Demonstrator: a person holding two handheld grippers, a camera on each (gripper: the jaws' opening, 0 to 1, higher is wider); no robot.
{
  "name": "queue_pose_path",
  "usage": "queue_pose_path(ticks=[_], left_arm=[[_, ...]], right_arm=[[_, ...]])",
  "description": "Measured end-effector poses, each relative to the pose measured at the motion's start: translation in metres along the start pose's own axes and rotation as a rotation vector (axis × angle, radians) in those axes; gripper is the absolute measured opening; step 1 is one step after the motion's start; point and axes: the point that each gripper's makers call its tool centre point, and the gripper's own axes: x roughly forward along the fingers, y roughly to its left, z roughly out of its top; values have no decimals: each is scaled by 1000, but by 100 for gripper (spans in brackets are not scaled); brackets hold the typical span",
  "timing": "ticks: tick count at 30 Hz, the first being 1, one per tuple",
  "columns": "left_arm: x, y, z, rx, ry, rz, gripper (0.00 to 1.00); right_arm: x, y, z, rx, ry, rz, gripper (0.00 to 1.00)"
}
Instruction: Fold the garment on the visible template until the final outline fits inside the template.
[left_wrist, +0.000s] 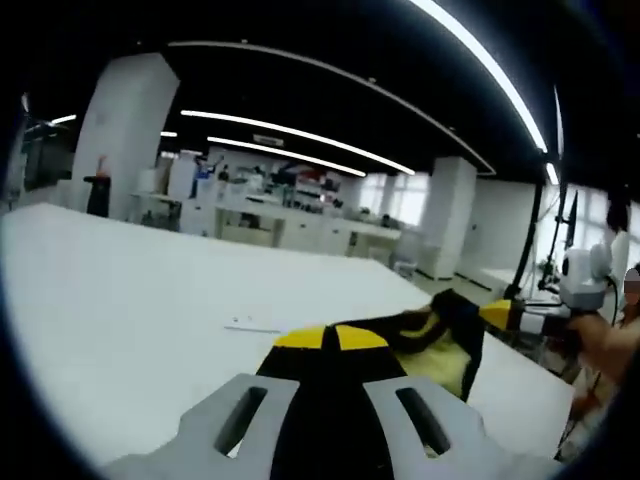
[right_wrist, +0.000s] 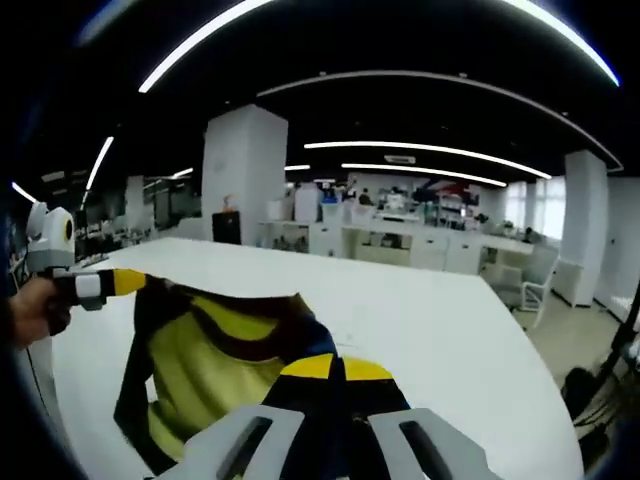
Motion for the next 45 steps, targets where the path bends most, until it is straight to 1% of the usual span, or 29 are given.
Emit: queue_pose_path(ticks=[5, 8, 9, 11, 12, 13, 16, 17, 18, 19, 20, 21, 23, 24, 25, 26, 27, 28, 29, 30, 31, 33, 35, 36, 38, 39, 42, 44, 45], left_arm=[[22, 14, -2, 39, 16, 28, 0], [39, 24, -4, 39, 23, 42, 0], [41, 25, -4, 39, 24, 43, 0], [53, 34, -10, 51, 37, 68, 0], [60, 39, -16, 30, 57, 77, 0], [65, 40, -18, 22, 62, 74, 0], [81, 47, -29, 30, 82, 84, 0], [86, 50, -32, 59, 86, 89, 0], [93, 53, -37, 83, 103, 93, 0], [100, 54, -40, 94, 108, 88, 0], [104, 55, -43, 112, 119, 88, 0], [110, 57, -48, 139, 140, 88, 0], [119, 61, -57, 215, 175, 90, 0], [124, 63, -65, 280, 219, 86, 0], [128, 61, -70, 263, 228, 78, 0], [135, 60, -73, 253, 223, 57, 0], [138, 61, -76, 264, 228, 58, 0], [142, 67, -82, 305, 264, 66, 0], [143, 68, -84, 308, 271, 67, 0], [149, 70, -88, 298, 267, 64, 0], [152, 73, -91, 298, 274, 59, 0], [156, 80, -98, 274, 289, 60, 0], [156, 88, -105, 263, 307, 79, 0], [156, 92, -111, 269, 327, 87, 0], [156, 95, -120, 277, 349, 82, 0], [155, 95, -122, 287, 355, 78, 0], [155, 97, -125, 287, 361, 69, 0], [155, 96, -124, 287, 360, 62, 0], [154, 96, -124, 285, 360, 62, 0]], right_arm=[[24, -6, 1, -4, 8, 3, 0], [39, -12, 0, 17, 15, 2, 0], [43, -13, 0, 25, 19, 2, 0], [56, -18, -2, 34, 20, -2, 0], [66, -21, -5, 38, 27, -5, 0], [71, -21, -9, 55, 45, 1, 0], [94, -24, -16, 58, 59, 1, 0], [100, -26, -19, 60, 63, -4, 0], [105, -28, -23, 67, 70, -15, 0], [112, -32, -32, 92, 106, -30, 0], [117, -33, -37, 107, 124, -36, 0], [125, -35, -40, 110, 122, -40, 0], [135, -39, -51, 121, 148, -53, 0], [140, -40, -55, 120, 157, -57, 0], [144, -41, -60, 119, 167, -60, 0], [149, -43, -66, 122, 181, -63, 0], [152, -43, -70, 127, 190, -65, 0], [157, -44, -75, 135, 197, -65, 0], [161, -43, -78, 140, 205, -60, 0], [163, -43, -82, 137, 215, -60, 0], [166, -44, -91, 109, 248, -65, 0], [170, -44, -102, 73, 281, -68, 0], [176, -41, -108, 63, 286, -55, 0], [179, -38, -113, 57, 294, -39, 0], [182, -33, -119, 67, 308, -14, 0], [183, -33, -121, 67, 315, -18, 0], [183, -34, -122, 68, 315, -16, 0], [183, -33, -122, 54, 317, -7, 0], [183, -32, -122, 64, 322, 8, 0]])
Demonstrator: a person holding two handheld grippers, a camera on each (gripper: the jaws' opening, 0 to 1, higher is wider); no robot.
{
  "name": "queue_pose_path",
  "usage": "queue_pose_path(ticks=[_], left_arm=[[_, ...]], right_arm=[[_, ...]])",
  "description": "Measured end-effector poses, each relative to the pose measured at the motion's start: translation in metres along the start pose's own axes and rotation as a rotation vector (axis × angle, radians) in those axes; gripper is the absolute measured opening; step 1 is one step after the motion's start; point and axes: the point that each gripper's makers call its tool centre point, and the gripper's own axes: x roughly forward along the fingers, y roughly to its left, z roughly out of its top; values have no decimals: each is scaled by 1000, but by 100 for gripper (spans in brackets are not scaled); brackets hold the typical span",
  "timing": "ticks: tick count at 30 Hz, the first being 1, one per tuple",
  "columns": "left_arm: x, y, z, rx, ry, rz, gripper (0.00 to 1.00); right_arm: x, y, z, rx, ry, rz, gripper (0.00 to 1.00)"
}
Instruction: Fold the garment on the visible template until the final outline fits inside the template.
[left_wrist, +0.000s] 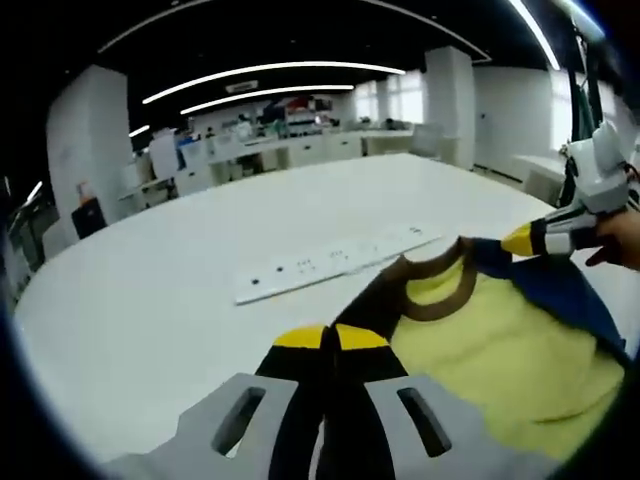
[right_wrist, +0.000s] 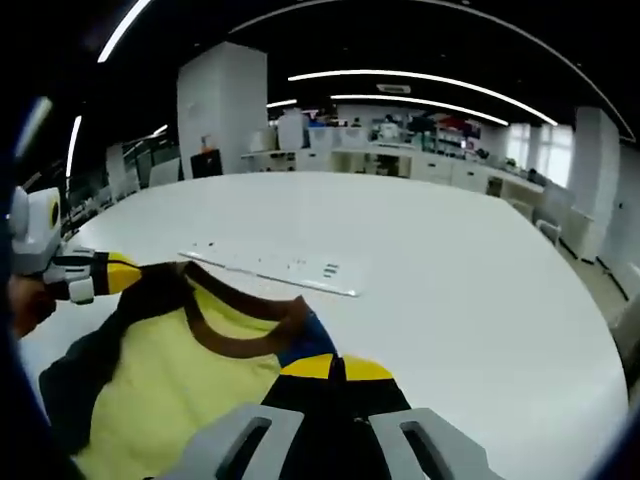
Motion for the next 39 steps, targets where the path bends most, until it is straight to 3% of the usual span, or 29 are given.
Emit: queue_pose_path(ticks=[2, 6, 12, 21, 23, 26, 34, 39], left_arm=[[-3, -1, 1, -9, -4, -6, 6], [-9, -10, 1, -87, 0, -48, 19], [-25, -15, 11, -53, -30, -70, 41], [-59, -30, 17, 20, -72, -132, 68], [-66, -35, 21, 8, -106, -164, 72], [-81, -44, 23, -60, -121, -206, 75], [-118, -72, 18, 10, -125, -274, 83], [-140, -90, 14, -14, -125, -326, 85]], right_arm=[[-2, 2, 2, 19, -6, 15, 0], [-8, 8, 5, 0, -8, 45, 18], [-22, 30, 11, 6, -16, 153, 45], [-58, 63, 13, -21, -32, 300, 67], [-68, 70, 11, -41, -29, 334, 71], [-86, 80, 9, -41, -28, 398, 74], [-135, 99, -6, -41, -25, 530, 84], [-160, 103, -19, -68, -22, 560, 87]])
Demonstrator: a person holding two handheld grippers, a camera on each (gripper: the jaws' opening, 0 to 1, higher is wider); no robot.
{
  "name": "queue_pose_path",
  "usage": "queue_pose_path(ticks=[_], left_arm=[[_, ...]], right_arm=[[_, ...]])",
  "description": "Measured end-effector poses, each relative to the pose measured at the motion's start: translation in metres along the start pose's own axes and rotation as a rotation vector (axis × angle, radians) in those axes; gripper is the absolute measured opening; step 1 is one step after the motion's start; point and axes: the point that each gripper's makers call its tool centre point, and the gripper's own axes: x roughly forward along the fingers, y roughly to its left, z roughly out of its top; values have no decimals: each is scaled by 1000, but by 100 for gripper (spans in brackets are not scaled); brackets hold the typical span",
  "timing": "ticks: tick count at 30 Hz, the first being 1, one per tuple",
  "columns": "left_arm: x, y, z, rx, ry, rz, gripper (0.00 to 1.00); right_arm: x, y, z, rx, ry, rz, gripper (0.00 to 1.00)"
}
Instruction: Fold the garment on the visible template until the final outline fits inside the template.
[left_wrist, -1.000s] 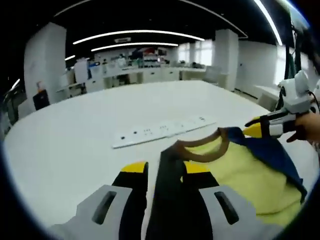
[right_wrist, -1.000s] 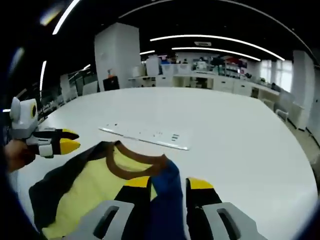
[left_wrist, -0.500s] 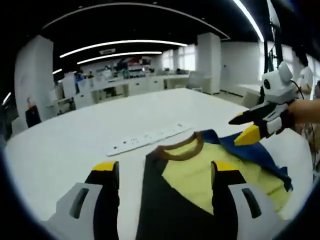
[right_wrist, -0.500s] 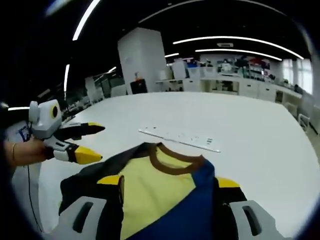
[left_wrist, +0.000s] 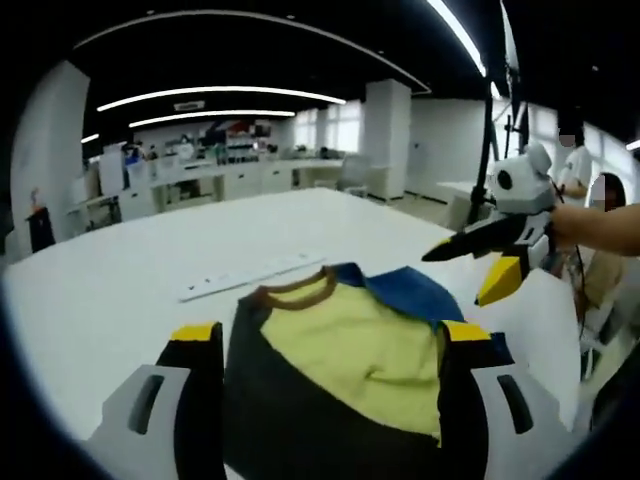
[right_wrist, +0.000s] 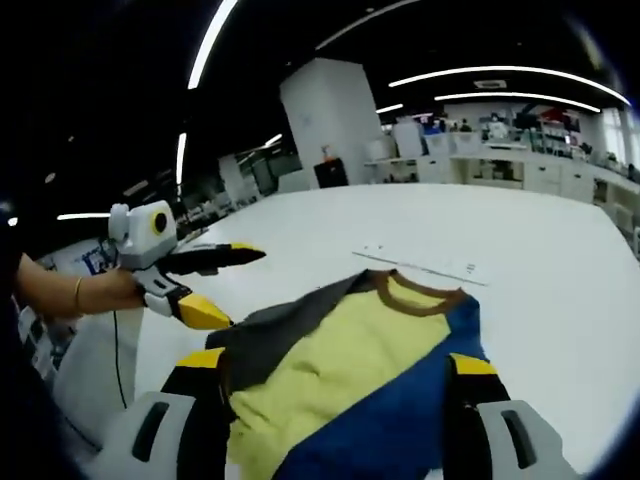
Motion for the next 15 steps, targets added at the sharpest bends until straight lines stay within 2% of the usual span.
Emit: queue_pose_path(ticks=[6, 15], left_arm=[[-20, -26, -4, 16, -9, -38, 85], [-51, -57, -28, 35, 6, -54, 81]], right_arm=[[-23, 15, -20, -32, 24, 2, 87], [-55, 36, -56, -37, 44, -1, 86]])
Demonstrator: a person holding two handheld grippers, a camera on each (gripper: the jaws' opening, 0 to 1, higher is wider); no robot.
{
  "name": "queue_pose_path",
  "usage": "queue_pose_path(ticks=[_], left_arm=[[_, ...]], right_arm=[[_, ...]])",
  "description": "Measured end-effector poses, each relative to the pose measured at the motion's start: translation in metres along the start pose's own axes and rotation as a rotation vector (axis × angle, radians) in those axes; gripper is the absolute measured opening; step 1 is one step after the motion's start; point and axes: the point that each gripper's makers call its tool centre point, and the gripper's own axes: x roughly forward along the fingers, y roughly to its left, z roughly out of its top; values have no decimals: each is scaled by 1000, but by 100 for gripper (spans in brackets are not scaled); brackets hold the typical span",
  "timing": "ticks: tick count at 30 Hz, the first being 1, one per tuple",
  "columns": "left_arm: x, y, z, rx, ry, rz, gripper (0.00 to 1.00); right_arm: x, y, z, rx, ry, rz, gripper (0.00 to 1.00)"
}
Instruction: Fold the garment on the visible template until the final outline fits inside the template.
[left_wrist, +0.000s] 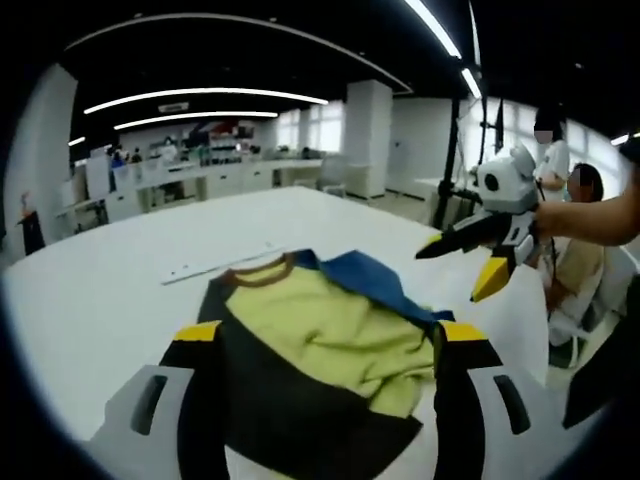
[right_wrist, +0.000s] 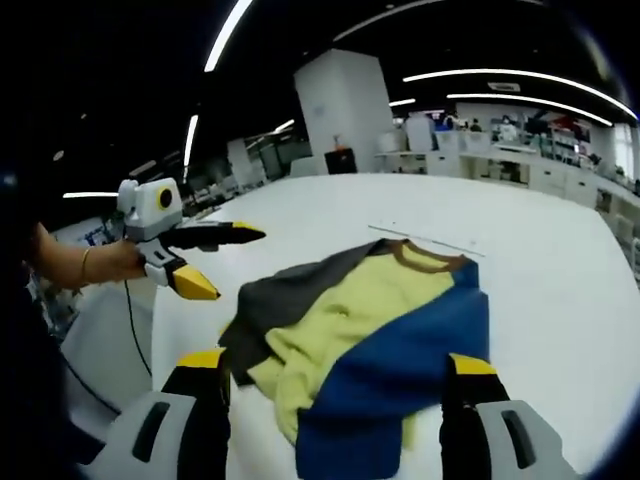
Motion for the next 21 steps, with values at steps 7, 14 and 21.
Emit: queue_pose_path(ticks=[7, 14, 21], left_arm=[[-12, -23, -23, -15, 23, 1, 77], [-18, -38, -40, -13, 30, 20, 70], [-21, -45, -61, 15, 77, 39, 59]], right_arm=[[-11, 13, -21, 5, 15, -3, 84], [-18, 21, -40, 5, 20, -18, 80], [-19, 21, -60, -3, 32, -60, 73]])
